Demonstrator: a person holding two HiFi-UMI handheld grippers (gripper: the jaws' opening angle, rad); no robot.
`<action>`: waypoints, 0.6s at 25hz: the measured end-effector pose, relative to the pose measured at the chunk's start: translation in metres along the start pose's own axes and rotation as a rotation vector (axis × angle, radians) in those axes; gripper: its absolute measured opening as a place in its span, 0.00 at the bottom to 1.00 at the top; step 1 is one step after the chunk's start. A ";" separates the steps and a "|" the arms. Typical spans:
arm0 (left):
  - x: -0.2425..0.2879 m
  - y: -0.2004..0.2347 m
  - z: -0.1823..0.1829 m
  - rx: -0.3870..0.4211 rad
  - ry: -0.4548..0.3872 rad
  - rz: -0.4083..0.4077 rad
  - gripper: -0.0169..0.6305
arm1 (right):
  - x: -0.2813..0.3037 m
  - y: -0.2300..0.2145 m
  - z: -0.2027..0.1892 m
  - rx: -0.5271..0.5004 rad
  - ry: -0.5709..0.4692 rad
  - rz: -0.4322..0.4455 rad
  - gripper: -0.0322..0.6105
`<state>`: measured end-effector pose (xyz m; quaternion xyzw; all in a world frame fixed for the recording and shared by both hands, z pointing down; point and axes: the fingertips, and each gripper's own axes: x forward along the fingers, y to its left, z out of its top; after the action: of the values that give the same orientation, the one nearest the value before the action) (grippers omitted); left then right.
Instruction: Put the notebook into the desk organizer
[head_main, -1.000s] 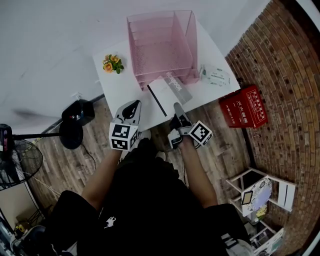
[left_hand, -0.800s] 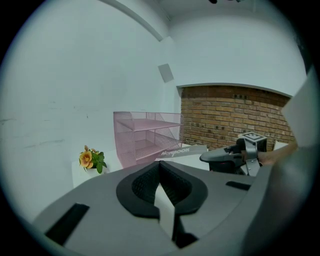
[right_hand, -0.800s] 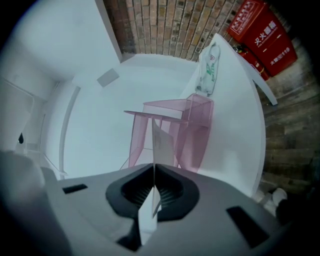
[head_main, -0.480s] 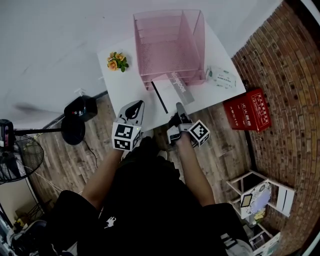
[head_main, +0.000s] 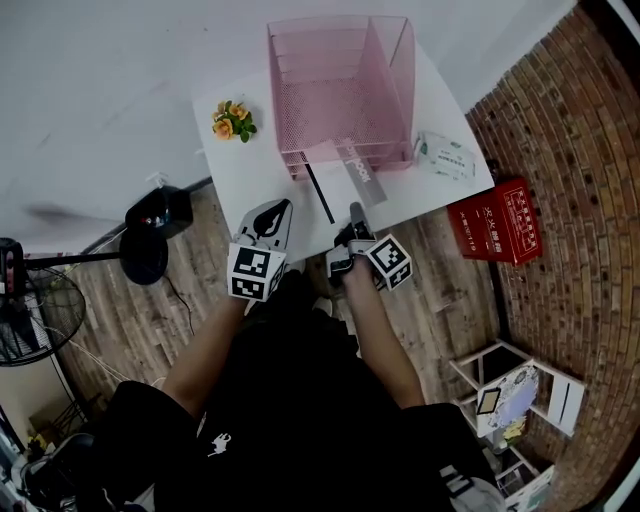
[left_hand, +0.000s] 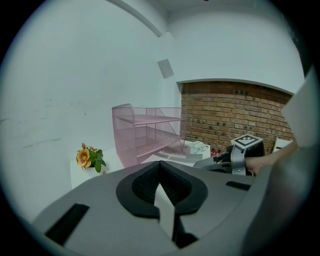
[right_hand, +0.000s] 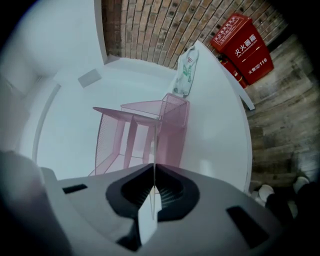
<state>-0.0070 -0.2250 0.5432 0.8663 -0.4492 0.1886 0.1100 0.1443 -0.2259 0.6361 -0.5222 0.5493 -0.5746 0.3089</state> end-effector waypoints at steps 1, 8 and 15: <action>0.001 0.001 0.000 0.003 0.001 0.001 0.03 | 0.002 -0.001 0.000 0.004 -0.007 -0.007 0.07; 0.004 0.008 -0.003 0.007 0.007 0.013 0.03 | 0.018 0.000 0.002 0.037 -0.049 -0.016 0.07; 0.008 0.013 -0.002 0.013 0.013 0.009 0.03 | 0.032 -0.003 0.001 0.077 -0.082 -0.034 0.07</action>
<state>-0.0143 -0.2378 0.5485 0.8637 -0.4514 0.1974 0.1065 0.1376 -0.2547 0.6474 -0.5424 0.5045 -0.5786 0.3413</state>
